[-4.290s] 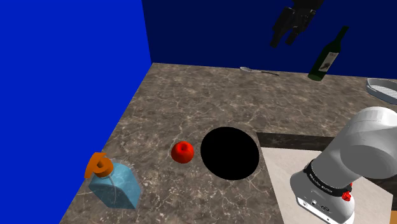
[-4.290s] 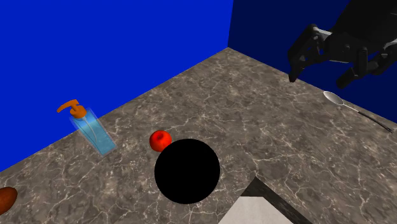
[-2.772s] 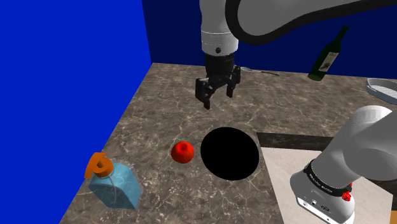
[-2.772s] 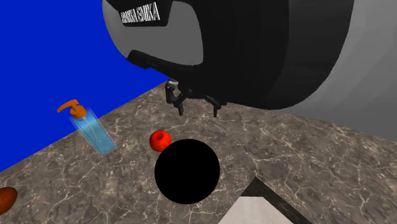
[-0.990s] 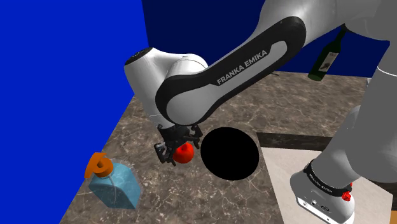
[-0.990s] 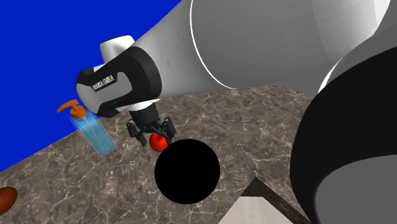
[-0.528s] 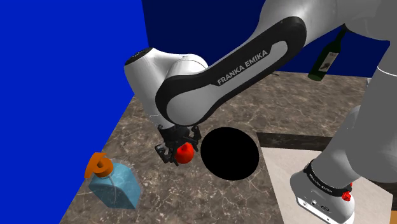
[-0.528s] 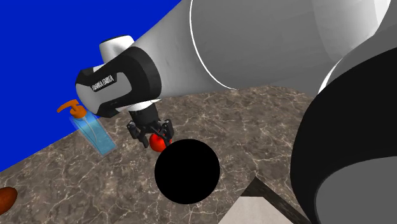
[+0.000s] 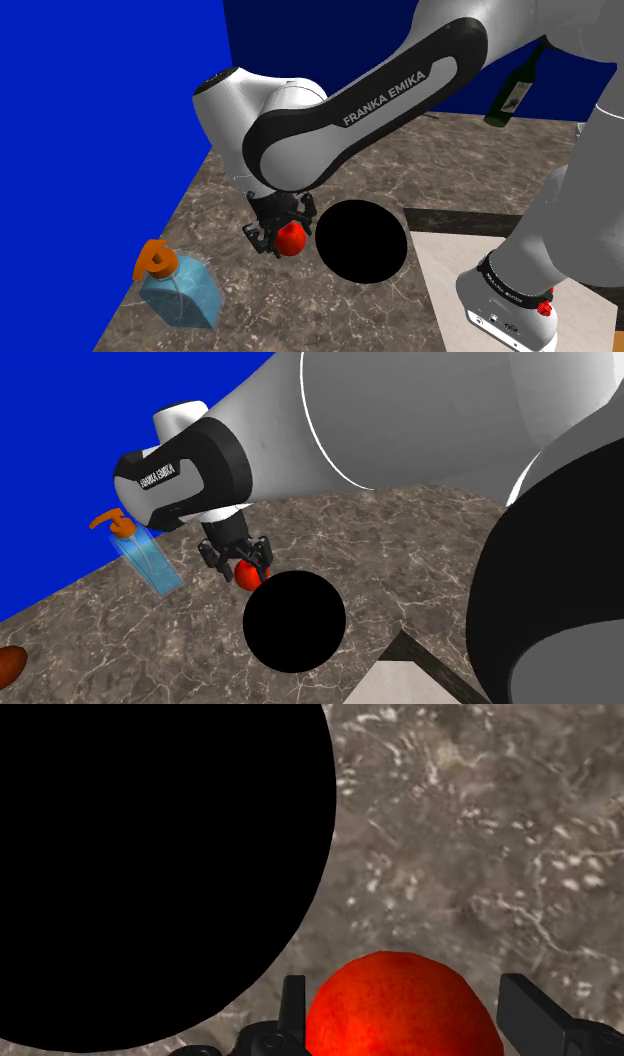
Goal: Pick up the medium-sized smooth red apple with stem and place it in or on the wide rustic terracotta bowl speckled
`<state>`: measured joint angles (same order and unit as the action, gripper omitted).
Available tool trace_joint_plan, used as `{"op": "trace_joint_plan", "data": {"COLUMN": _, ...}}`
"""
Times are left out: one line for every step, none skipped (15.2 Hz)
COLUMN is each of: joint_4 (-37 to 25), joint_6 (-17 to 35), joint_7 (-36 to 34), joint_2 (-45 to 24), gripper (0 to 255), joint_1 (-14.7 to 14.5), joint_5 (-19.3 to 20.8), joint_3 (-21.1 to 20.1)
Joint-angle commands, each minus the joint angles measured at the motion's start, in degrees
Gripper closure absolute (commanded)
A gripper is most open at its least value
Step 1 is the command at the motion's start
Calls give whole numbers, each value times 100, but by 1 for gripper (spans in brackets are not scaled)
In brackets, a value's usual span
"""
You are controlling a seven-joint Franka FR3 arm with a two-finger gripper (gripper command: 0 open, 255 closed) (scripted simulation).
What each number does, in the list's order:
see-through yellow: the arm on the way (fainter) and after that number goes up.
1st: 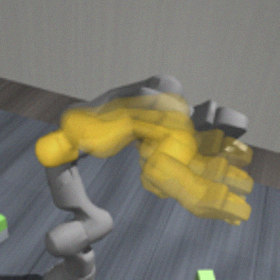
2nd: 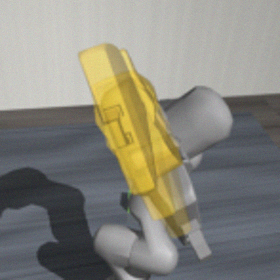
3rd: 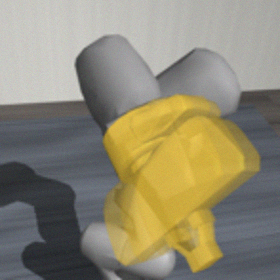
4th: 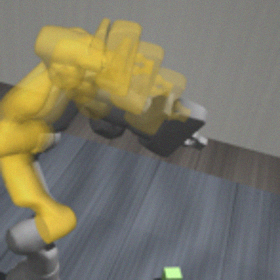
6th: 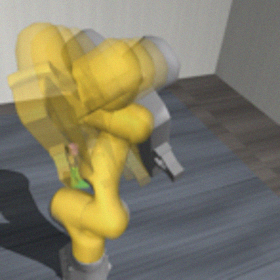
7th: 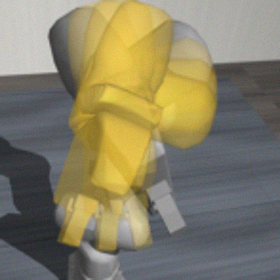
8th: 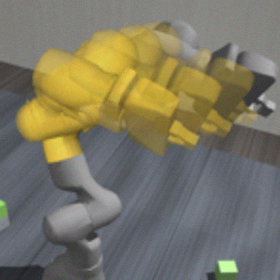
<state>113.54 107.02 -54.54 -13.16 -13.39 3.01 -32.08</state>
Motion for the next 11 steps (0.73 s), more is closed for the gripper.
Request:
{"op": "trace_joint_plan", "data": {"joint_4": -66, "joint_6": -138, "joint_7": 27, "joint_2": 83, "gripper": 255, "joint_1": 16, "joint_5": -45, "joint_3": -11}}
{"op": "trace_joint_plan", "data": {"joint_4": -102, "joint_6": -207, "joint_7": 38, "joint_2": 121, "gripper": 255, "joint_1": 22, "joint_5": -65, "joint_3": -16}}
{"op": "trace_joint_plan", "data": {"joint_4": -140, "joint_6": -276, "joint_7": 49, "joint_2": 158, "gripper": 255, "joint_1": 28, "joint_5": -85, "joint_3": -21}}
{"op": "trace_joint_plan", "data": {"joint_4": -179, "joint_6": -346, "joint_7": 60, "joint_2": 194, "gripper": 255, "joint_1": 33, "joint_5": -104, "joint_3": -25}}
{"op": "trace_joint_plan", "data": {"joint_4": -219, "joint_6": -416, "joint_7": 70, "joint_2": 229, "gripper": 255, "joint_1": 39, "joint_5": -122, "joint_3": -30}}
{"op": "trace_joint_plan", "data": {"joint_4": -261, "joint_6": -486, "joint_7": 79, "joint_2": 262, "gripper": 255, "joint_1": 44, "joint_5": -140, "joint_3": -33}}
{"op": "trace_joint_plan", "data": {"joint_4": -304, "joint_6": -557, "joint_7": 88, "joint_2": 295, "gripper": 255, "joint_1": 48, "joint_5": -157, "joint_3": -37}}
{"op": "trace_joint_plan", "data": {"joint_4": -348, "joint_6": -627, "joint_7": 97, "joint_2": 326, "gripper": 255, "joint_1": 53, "joint_5": -173, "joint_3": -40}}
{"op": "trace_joint_plan", "data": {"joint_4": -394, "joint_6": -698, "joint_7": 105, "joint_2": 356, "gripper": 255, "joint_1": 57, "joint_5": -189, "joint_3": -43}}
{"op": "trace_joint_plan", "data": {"joint_4": -441, "joint_6": -770, "joint_7": 112, "joint_2": 384, "gripper": 255, "joint_1": 61, "joint_5": -204, "joint_3": -45}}
{"op": "trace_joint_plan", "data": {"joint_4": -489, "joint_6": -841, "joint_7": 120, "joint_2": 412, "gripper": 255, "joint_1": 64, "joint_5": -218, "joint_3": -47}}
